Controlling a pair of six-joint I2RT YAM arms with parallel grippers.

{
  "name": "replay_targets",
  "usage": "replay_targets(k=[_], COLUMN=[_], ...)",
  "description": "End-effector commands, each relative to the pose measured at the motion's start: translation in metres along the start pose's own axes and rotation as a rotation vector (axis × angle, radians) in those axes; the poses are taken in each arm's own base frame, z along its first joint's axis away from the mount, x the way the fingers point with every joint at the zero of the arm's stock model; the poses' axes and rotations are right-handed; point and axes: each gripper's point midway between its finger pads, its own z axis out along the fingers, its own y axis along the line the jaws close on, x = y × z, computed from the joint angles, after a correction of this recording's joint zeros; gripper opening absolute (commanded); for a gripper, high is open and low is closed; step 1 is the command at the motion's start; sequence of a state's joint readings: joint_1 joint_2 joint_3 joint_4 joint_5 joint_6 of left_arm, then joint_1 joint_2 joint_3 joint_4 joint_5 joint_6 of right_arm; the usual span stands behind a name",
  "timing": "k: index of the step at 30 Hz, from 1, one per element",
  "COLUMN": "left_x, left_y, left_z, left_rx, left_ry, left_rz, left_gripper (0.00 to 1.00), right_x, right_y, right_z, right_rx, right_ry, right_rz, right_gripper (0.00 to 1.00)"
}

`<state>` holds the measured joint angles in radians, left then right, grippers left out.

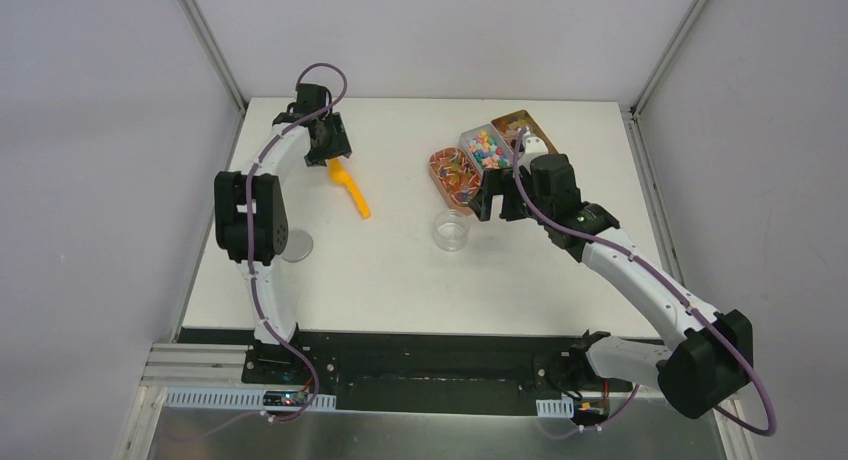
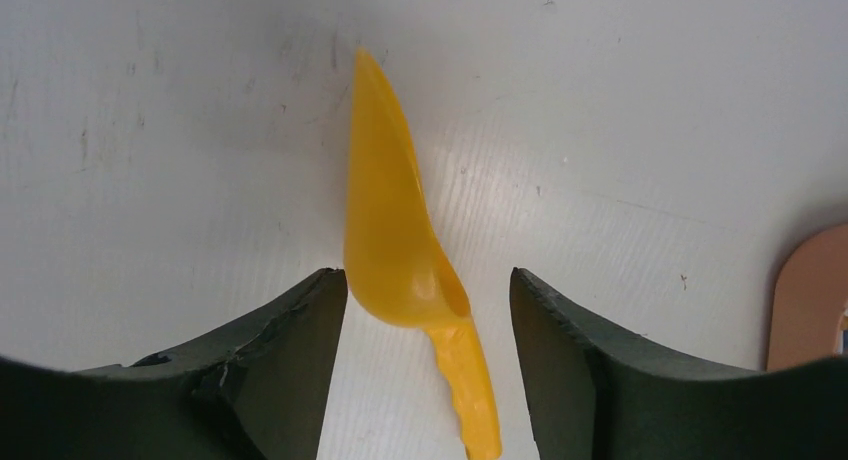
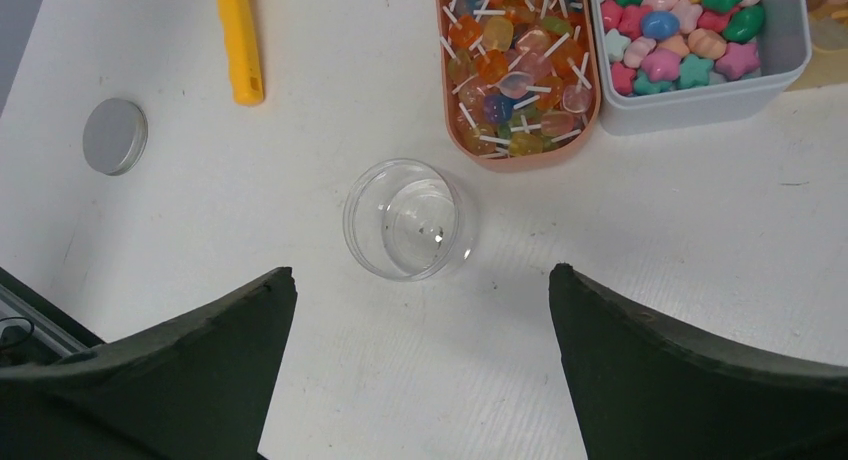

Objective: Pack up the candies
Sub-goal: Pick up the spatula from the center of the board.

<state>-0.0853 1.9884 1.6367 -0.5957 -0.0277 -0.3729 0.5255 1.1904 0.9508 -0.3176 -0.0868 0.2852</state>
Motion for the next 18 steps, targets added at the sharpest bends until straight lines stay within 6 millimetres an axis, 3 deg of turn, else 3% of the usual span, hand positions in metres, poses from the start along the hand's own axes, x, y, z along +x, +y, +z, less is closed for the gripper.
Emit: replay_targets(k=[1, 9, 13, 15, 18], left_x=[-0.022, -0.012, -0.003, -0.001, -0.003], left_y=[-0.011, 0.000, 0.005, 0.005, 0.002], left_z=[0.012, 0.034, 0.040, 0.039, 0.031], left_rx=[0.022, -0.037, -0.052, -0.046, -0.021], left_ry=[-0.044, 0.001, 0.036, 0.047, 0.053], left_rz=[0.022, 0.033, 0.031, 0.029, 0.011], left_gripper=[0.62, 0.60, 0.52, 0.44, 0.21], right_x=[-0.018, -0.019, -0.020, -0.020, -0.022], right_y=[-0.002, 0.012, 0.012, 0.017, 0.023], right_z=[-0.013, -0.014, -0.013, -0.013, -0.014], right_rx=[0.010, -0.059, -0.053, -0.080, -0.110], right_ry=[-0.076, -0.076, -0.065, -0.066, -0.073], right_rz=[-0.075, -0.056, -0.045, -0.043, -0.030], right_gripper=[1.00, 1.00, 1.00, 1.00, 1.00])
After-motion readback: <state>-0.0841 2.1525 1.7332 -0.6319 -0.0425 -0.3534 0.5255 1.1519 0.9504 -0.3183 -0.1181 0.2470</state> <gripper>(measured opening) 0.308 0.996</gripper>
